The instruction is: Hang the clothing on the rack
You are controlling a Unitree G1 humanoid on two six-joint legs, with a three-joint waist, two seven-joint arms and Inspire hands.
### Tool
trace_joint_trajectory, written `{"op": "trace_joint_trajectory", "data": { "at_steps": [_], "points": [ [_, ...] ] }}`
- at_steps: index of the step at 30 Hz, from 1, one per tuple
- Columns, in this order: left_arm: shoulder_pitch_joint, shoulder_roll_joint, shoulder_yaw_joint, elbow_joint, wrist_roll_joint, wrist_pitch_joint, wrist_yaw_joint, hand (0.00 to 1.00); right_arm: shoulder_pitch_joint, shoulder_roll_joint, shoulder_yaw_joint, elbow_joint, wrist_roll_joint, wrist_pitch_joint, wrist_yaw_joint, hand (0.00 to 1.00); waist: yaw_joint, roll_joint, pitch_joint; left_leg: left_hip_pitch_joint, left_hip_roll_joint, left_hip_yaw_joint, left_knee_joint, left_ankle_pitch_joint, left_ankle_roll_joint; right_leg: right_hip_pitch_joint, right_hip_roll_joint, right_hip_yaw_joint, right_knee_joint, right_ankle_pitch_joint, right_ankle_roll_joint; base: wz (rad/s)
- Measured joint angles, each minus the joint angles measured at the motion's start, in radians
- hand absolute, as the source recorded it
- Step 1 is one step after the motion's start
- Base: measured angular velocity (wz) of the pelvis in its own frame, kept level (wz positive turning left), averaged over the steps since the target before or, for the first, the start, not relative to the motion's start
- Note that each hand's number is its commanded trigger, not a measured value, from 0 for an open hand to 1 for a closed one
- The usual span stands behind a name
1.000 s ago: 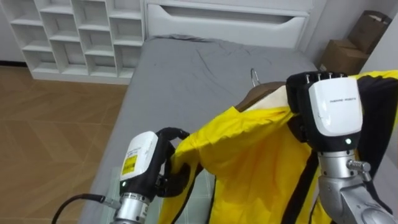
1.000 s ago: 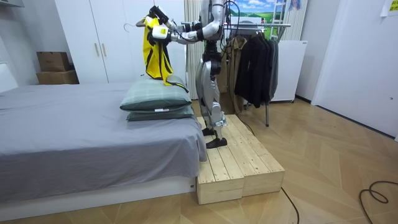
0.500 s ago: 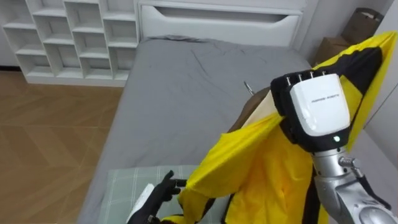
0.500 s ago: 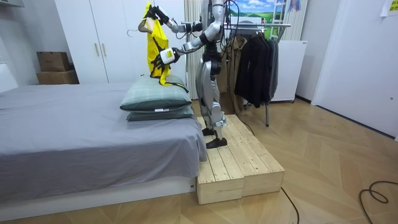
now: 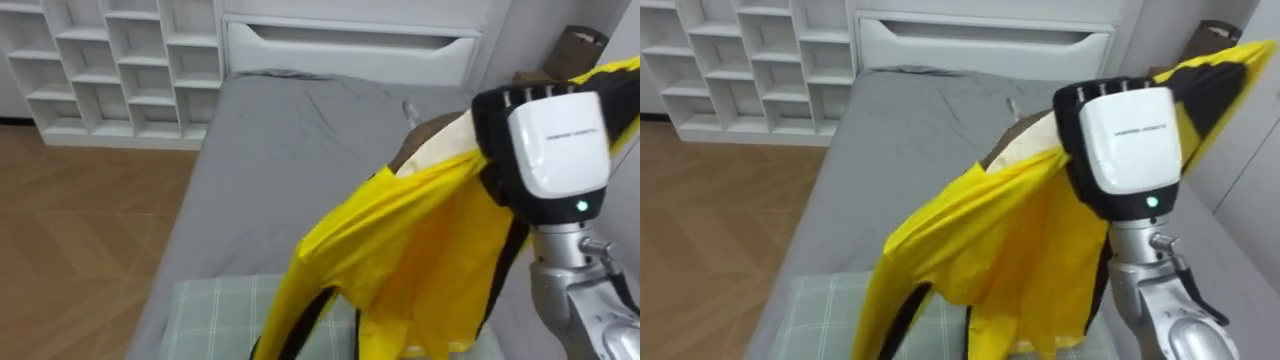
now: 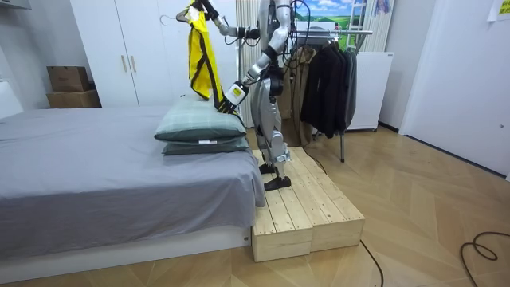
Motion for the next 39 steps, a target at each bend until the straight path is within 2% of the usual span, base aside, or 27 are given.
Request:
{"op": "trace_joint_trajectory", "data": {
  "at_steps": [3,11,15,22,27,35,39],
  "points": [
    [-0.026,-0.004,0.037,0.068,0.000,-0.006,-0.030,0.00,0.006,-0.001,-0.001,0.000,0.000,0.000,0.000,1.00,0.000,0.000,0.0000,0.007,0.000,0.000,-0.008,0.000,0.001,0.009,0.001,0.001,-0.008,0.002,0.002,0.00],
    [-0.047,-0.011,0.095,0.143,-0.029,-0.009,-0.072,0.00,0.010,-0.005,-0.002,-0.001,-0.002,0.000,0.000,1.00,0.010,0.013,-0.0013,0.009,0.000,0.004,-0.025,-0.001,0.002,0.008,0.005,0.006,-0.011,-0.001,0.004,-0.01],
    [-0.039,-0.011,0.117,0.176,-0.028,-0.027,-0.081,0.00,0.013,-0.005,-0.021,-0.001,-0.022,0.000,0.000,1.00,0.011,0.014,-0.0018,0.008,-0.001,-0.001,-0.027,-0.001,0.002,0.013,0.005,0.003,-0.026,-0.002,0.004,0.01],
    [-0.032,-0.011,0.156,0.201,-0.028,-0.031,-0.088,0.00,0.042,-0.005,-0.051,-0.011,-0.022,0.000,0.000,1.00,0.019,0.012,-0.0029,0.008,-0.001,-0.004,-0.030,-0.001,0.002,0.012,0.007,0.001,-0.026,-0.002,0.005,0.02],
    [-0.022,-0.005,0.209,0.227,-0.030,-0.032,-0.088,0.00,0.042,-0.006,-0.052,-0.014,-0.026,0.001,0.000,1.00,0.024,-0.007,-0.0089,0.010,0.003,0.003,-0.030,-0.001,0.002,0.008,0.012,0.011,-0.026,-0.002,0.004,-0.04],
    [0.007,0.014,0.233,0.264,-0.029,-0.032,-0.068,0.00,0.042,-0.006,-0.089,-0.082,-0.023,0.001,-0.002,1.00,0.024,-0.008,-0.0090,0.031,0.004,0.015,-0.043,-0.004,-0.001,0.020,0.015,0.023,-0.025,-0.002,0.004,-0.04],
    [0.018,0.016,0.237,0.290,-0.026,-0.034,-0.052,0.00,0.045,-0.006,-0.131,-0.083,-0.023,0.000,-0.005,1.00,0.019,-0.004,-0.0047,0.040,0.007,0.026,-0.045,-0.010,-0.002,0.023,0.018,0.030,-0.025,-0.002,0.004,-0.08]
  ]
}}
